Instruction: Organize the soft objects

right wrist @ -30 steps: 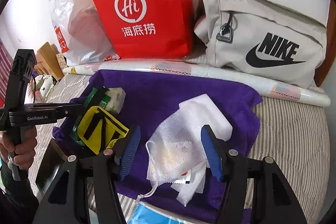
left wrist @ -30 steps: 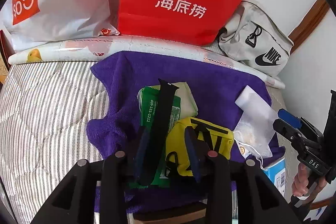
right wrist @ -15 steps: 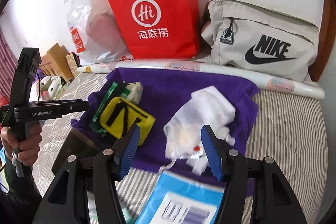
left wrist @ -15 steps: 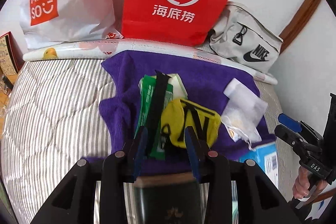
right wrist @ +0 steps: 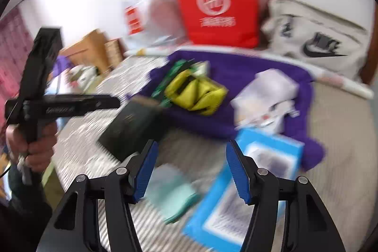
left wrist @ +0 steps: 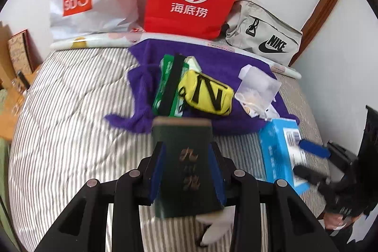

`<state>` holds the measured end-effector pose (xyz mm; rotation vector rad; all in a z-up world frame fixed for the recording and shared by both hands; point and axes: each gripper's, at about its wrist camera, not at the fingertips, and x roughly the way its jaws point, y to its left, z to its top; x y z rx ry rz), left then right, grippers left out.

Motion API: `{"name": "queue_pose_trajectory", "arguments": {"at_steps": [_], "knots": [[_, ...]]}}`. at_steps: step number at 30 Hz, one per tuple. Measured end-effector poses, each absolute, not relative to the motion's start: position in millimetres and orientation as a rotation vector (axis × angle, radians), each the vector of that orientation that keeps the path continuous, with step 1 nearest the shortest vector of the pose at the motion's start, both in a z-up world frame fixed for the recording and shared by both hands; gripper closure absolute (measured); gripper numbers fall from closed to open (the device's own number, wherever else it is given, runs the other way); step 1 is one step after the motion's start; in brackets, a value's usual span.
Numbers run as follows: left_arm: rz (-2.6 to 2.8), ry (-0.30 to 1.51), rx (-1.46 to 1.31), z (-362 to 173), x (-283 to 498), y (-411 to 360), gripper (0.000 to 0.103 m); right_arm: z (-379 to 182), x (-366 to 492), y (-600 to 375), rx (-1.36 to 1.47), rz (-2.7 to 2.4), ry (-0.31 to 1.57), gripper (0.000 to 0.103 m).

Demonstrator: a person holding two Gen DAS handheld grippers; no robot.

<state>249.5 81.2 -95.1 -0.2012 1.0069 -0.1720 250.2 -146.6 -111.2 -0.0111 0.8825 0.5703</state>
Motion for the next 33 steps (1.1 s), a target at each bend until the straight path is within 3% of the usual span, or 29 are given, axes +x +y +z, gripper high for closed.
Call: {"name": "queue_pose_trajectory", "arguments": {"at_steps": [11, 15, 24, 26, 28, 33], "knots": [[-0.116, 0.982, -0.222, -110.5, 207.0, 115.2, 0.068, -154.3, 208.6, -85.6, -0.114, 0.664, 0.929, 0.040], [-0.115, 0.999, -0.235, -124.4, 201.9, 121.4, 0.068, -170.5, 212.0, -73.2, -0.124, 0.621, 0.956, 0.033], [-0.116, 1.032, -0.279, -152.6, 192.7, 135.7, 0.068, -191.2, 219.2, -59.3, -0.152, 0.574, 0.968, 0.032], [-0.123, 1.036, -0.277, -155.1, 190.7, 135.2, 0.068, -193.3, 221.5, -58.1, -0.142, 0.572, 0.972, 0.039], [-0.126, 1.042, -0.274, -157.4, 189.0, 135.2, 0.068, -193.6, 221.2, -59.9, -0.112, 0.598, 0.975, 0.055], [-0.151, 1.076, -0.268, -165.6, 182.0, 127.9, 0.068, -192.0, 209.8, -61.3, -0.137, 0.618, 0.944, 0.079]]}}
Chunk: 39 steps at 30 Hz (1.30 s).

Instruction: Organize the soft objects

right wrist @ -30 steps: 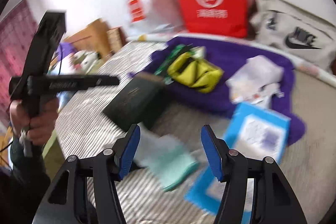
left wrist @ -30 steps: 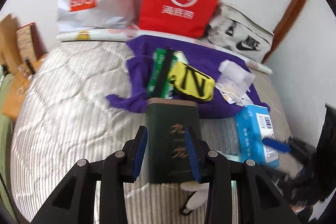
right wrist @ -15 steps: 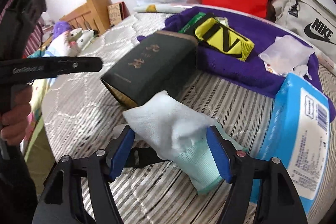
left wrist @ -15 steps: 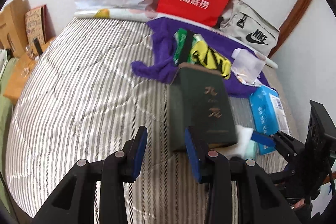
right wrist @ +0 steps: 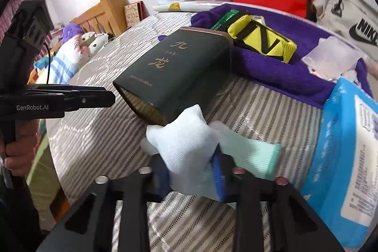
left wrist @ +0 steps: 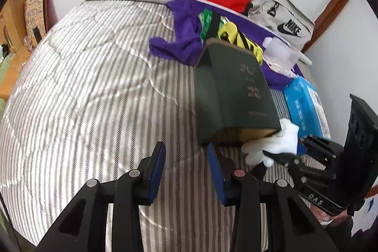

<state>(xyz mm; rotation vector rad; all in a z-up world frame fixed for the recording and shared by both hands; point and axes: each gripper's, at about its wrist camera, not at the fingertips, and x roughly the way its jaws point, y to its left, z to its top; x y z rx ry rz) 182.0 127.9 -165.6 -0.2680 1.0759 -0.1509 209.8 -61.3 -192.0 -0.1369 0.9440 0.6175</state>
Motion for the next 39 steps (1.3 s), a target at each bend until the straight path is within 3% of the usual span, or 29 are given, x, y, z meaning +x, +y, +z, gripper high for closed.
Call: {"name": "queue_pose_trajectory", "arguments": {"at_steps": [3, 16, 19, 24, 31, 34, 39], "knots": [[-0.187, 1.088, -0.264, -168.0, 175.6, 116.6, 0.068, -186.3, 201.6, -69.1, -0.116, 0.623, 0.936, 0.085], [-0.335, 1.119, -0.075, -184.8, 159.4, 36.3, 0.068, -140.6, 142.9, -127.4, -0.002, 0.588, 0.824, 0.085], [-0.350, 1.106, -0.030, -184.9, 159.9, 23.0, 0.059, -132.9, 127.9, -141.5, 0.006, 0.580, 0.790, 0.085], [-0.354, 1.081, 0.056, -185.0, 164.1, 3.8, 0.055, -134.3, 115.5, -160.3, 0.009, 0.561, 0.778, 0.085], [-0.282, 1.025, 0.182, -187.8, 158.7, -17.7, 0.058, -149.6, 107.5, -177.9, -0.008, 0.526, 0.809, 0.085], [-0.277, 1.041, 0.130, -186.5, 151.4, -13.9, 0.067, -154.2, 106.5, -183.6, 0.010, 0.518, 0.811, 0.085], [-0.295, 1.089, 0.054, -185.3, 144.6, -9.0, 0.067, -158.9, 102.6, -186.6, -0.007, 0.504, 0.813, 0.085]]}}
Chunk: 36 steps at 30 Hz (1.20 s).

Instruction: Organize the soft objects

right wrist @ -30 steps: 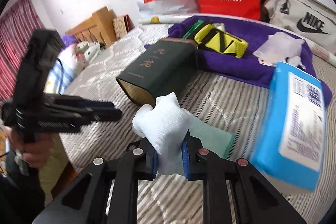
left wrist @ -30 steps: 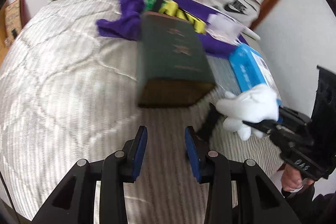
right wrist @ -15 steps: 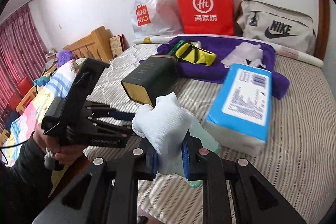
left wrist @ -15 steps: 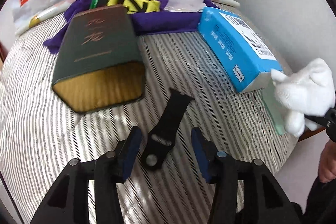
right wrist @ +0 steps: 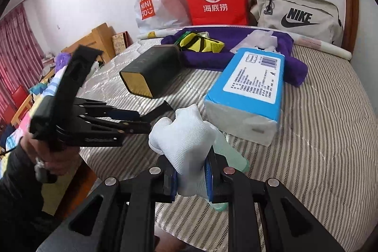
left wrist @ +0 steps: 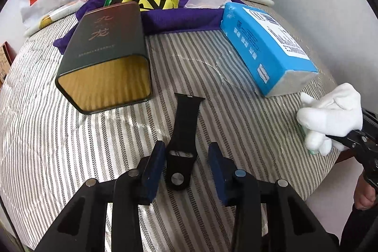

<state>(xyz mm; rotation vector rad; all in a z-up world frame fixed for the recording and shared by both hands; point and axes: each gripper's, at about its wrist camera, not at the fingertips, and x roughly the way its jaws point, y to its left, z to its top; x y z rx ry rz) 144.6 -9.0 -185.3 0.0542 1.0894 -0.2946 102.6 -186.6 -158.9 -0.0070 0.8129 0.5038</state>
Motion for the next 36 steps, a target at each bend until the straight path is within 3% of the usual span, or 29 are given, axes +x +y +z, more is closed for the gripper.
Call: {"name": "queue_pose_trajectory", "arguments": {"at_steps": [8, 11, 23, 28, 36], "knots": [[-0.272, 1.080, 0.075, -185.6, 156.8, -19.4, 0.066, -161.2, 99.8, -189.3, 0.003, 0.497, 0.816, 0.084], [-0.236, 1.074, 0.128, -185.5, 152.3, -22.7, 0.079, -162.4, 97.4, -190.9, 0.006, 0.493, 0.823, 0.084], [-0.255, 1.058, 0.099, -185.3, 148.6, -23.5, 0.074, -167.4, 98.9, -195.9, 0.034, 0.457, 0.847, 0.084], [-0.236, 1.057, 0.078, -183.7, 146.9, -20.2, 0.082, -164.4, 101.9, -196.5, 0.033, 0.433, 0.864, 0.084], [-0.260, 1.057, -0.035, -176.8, 139.6, 1.6, 0.082, -148.5, 99.9, -191.3, 0.000, 0.413, 0.847, 0.084]]}}
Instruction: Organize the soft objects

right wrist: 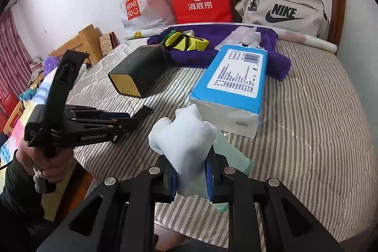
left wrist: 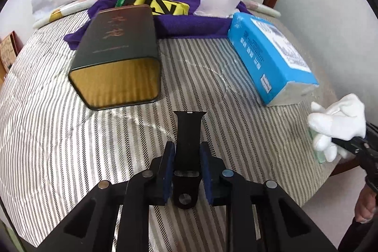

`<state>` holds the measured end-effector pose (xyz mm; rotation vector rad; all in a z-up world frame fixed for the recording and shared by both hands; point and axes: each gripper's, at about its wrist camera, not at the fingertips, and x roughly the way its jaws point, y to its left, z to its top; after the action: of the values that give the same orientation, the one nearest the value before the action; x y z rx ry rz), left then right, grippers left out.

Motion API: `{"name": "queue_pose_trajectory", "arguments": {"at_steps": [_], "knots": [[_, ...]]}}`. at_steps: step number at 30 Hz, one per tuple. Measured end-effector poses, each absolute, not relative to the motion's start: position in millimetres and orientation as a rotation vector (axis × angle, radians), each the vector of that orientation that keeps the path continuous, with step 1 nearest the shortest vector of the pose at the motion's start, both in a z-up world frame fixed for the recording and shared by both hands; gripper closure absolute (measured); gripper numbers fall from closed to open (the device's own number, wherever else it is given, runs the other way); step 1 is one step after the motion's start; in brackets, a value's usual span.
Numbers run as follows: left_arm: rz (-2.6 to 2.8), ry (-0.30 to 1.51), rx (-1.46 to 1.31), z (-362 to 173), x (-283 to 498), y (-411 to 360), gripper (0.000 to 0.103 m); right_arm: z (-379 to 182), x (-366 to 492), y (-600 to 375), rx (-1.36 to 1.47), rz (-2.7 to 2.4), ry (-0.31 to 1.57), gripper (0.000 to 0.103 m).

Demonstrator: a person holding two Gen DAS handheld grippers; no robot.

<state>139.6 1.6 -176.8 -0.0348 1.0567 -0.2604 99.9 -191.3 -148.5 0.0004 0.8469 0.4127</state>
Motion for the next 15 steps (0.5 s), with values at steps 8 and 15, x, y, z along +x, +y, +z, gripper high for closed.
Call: {"name": "queue_pose_trajectory", "arguments": {"at_steps": [8, 15], "knots": [[-0.265, 1.010, -0.060, -158.2, 130.3, 15.8, 0.082, -140.3, 101.6, -182.8, -0.029, 0.406, 0.846, 0.084], [-0.271, 0.964, -0.087, -135.4, 123.8, 29.2, 0.082, -127.2, 103.4, -184.4, -0.026, 0.395, 0.834, 0.084]]}}
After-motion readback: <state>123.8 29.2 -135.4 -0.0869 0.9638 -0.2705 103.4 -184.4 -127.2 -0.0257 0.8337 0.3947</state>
